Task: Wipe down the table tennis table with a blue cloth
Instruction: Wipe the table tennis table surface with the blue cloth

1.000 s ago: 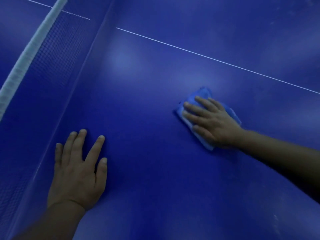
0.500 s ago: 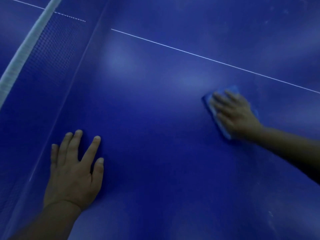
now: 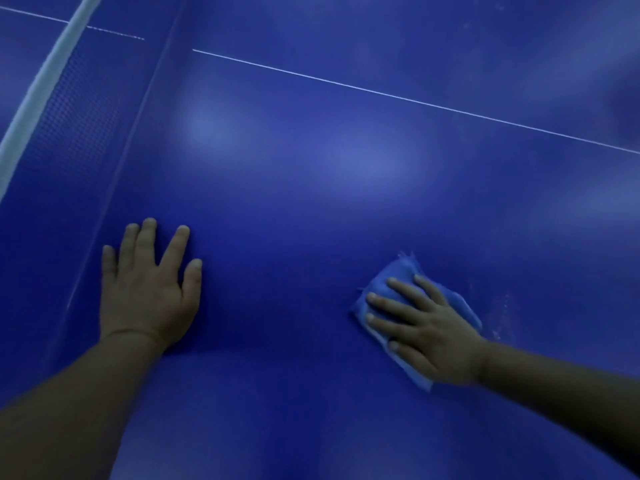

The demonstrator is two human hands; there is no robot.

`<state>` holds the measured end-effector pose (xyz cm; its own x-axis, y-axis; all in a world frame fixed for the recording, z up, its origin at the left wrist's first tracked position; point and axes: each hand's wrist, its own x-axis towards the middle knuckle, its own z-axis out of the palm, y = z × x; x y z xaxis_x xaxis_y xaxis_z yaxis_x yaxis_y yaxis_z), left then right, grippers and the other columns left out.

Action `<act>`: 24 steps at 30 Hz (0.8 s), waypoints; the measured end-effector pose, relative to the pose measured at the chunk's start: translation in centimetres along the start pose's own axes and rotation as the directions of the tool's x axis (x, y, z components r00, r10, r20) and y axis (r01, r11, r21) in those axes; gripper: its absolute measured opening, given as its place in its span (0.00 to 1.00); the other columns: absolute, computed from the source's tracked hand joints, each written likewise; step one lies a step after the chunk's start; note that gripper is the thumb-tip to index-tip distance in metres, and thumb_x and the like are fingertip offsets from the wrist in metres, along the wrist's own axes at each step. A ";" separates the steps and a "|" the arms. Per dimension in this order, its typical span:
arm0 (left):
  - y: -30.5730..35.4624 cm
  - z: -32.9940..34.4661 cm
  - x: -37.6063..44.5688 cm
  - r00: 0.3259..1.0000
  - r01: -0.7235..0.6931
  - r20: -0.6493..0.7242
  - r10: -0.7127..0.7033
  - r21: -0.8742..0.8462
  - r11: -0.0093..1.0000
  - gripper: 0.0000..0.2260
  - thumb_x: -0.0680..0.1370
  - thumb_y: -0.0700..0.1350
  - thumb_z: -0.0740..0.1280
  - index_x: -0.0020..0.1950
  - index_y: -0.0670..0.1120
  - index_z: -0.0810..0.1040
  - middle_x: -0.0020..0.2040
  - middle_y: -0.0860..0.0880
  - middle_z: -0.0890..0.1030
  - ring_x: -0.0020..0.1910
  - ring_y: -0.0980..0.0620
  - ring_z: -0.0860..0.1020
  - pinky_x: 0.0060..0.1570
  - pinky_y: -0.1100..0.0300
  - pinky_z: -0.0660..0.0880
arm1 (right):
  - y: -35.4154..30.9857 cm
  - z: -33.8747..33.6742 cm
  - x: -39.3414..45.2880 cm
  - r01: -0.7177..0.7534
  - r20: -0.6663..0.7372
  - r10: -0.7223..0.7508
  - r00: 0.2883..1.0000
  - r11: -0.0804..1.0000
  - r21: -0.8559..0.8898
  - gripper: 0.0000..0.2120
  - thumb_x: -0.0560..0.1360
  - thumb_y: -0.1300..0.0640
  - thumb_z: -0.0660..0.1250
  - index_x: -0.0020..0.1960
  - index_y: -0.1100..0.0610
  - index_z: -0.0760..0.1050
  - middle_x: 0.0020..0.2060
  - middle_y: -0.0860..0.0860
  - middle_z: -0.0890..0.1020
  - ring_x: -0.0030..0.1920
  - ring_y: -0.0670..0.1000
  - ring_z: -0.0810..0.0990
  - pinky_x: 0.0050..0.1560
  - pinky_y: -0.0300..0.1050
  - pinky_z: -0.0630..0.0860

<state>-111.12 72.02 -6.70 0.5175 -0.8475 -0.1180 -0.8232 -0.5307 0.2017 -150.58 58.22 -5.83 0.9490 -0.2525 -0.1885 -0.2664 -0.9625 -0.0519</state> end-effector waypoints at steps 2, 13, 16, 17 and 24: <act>0.1 -0.4 -0.5 1.000 0.005 -0.022 -0.006 -0.022 1.000 0.32 0.79 0.63 0.42 0.80 0.51 0.59 0.81 0.42 0.53 0.80 0.44 0.48 0.77 0.42 0.43 | 3.8 -0.8 2.4 -0.003 -0.036 0.000 0.999 0.996 -0.093 0.21 0.82 0.48 0.55 0.71 0.53 0.75 0.73 0.53 0.73 0.71 0.66 0.70 0.69 0.67 0.65; 1.7 2.8 -15.8 0.800 -0.595 0.081 0.594 -0.024 0.804 0.28 0.84 0.57 0.45 0.74 0.44 0.71 0.77 0.41 0.64 0.78 0.41 0.58 0.73 0.37 0.54 | -7.0 1.8 -3.2 -0.324 -0.107 0.324 0.940 0.946 0.019 0.23 0.81 0.45 0.54 0.74 0.48 0.70 0.75 0.50 0.69 0.73 0.65 0.67 0.69 0.68 0.63; 1.7 2.8 -15.8 0.795 -0.592 0.135 0.591 -0.036 0.805 0.29 0.83 0.58 0.43 0.74 0.44 0.71 0.77 0.41 0.64 0.78 0.41 0.58 0.74 0.38 0.53 | -14.9 3.4 -11.2 -0.131 -0.012 0.132 0.991 0.989 0.071 0.22 0.83 0.44 0.54 0.76 0.43 0.66 0.78 0.45 0.63 0.78 0.61 0.60 0.73 0.67 0.57; 1.8 2.8 -15.7 0.798 -0.585 0.141 0.585 -0.045 0.809 0.29 0.83 0.58 0.43 0.74 0.44 0.71 0.77 0.41 0.65 0.78 0.41 0.58 0.74 0.38 0.52 | -14.5 3.0 -11.6 -0.092 -0.009 0.093 0.996 0.993 0.075 0.21 0.83 0.43 0.54 0.75 0.43 0.68 0.77 0.45 0.65 0.77 0.61 0.62 0.73 0.66 0.57; 2.1 2.4 -15.8 0.802 -0.582 0.123 0.585 -0.060 0.811 0.26 0.80 0.54 0.52 0.74 0.44 0.71 0.76 0.39 0.66 0.77 0.39 0.59 0.74 0.37 0.52 | -6.9 1.2 -0.9 -0.839 -0.123 0.882 0.455 0.471 0.274 0.23 0.84 0.44 0.53 0.78 0.43 0.63 0.79 0.43 0.60 0.79 0.56 0.55 0.76 0.62 0.53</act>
<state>-121.58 84.33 -6.77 -0.0954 -0.9908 -0.0964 -0.9546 0.0636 0.2910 -149.80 65.23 -6.44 0.2178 -0.9759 -0.0114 -0.9674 -0.2143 -0.1348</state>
